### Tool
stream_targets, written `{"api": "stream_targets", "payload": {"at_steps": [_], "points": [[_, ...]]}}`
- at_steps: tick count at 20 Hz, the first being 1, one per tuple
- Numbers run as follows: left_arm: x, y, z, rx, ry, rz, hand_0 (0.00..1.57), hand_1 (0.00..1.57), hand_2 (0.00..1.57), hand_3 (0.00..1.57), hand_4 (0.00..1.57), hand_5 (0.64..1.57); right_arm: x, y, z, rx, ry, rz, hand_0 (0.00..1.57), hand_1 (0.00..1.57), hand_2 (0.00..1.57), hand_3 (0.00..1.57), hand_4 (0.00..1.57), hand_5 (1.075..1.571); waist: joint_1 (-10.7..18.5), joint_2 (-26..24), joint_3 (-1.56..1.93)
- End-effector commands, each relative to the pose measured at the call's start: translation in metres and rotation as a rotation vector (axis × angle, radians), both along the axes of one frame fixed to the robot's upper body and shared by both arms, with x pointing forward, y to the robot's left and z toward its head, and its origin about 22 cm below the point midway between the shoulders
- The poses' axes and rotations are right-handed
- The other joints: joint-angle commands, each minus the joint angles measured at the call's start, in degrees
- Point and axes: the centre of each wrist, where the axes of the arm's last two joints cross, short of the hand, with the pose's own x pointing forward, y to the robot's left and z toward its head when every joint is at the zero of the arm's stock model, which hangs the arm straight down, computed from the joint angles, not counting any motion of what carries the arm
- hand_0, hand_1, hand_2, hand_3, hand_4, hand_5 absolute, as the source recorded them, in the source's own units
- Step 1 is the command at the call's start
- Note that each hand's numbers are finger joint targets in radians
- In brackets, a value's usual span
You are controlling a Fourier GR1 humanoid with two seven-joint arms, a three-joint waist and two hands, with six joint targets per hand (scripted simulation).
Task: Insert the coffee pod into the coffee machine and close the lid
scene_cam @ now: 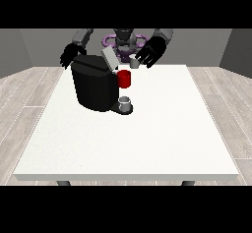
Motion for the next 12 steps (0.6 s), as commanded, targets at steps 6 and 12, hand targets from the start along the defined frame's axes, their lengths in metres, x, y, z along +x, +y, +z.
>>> {"api": "stream_targets", "payload": {"at_steps": [6, 12], "points": [[0.004, -0.013, 0.016, 0.016, -0.037, -0.015, 1.26, 1.26, 1.30, 1.24, 0.49, 1.571, 0.006, 0.004, 0.013, -0.002, -0.036, -0.025, 0.00, 0.00, 0.00, 0.00, 0.52, 1.571, 0.01, 2.31, -0.01], [0.005, 0.002, 0.027, 0.026, -0.031, 0.025, 1.28, 1.28, 1.31, 1.22, 0.50, 1.571, 0.004, 0.007, 0.028, 0.014, -0.052, -0.009, 0.00, 0.00, 0.00, 0.00, 0.53, 1.571, -2.80, 3.55, -0.03]]}}
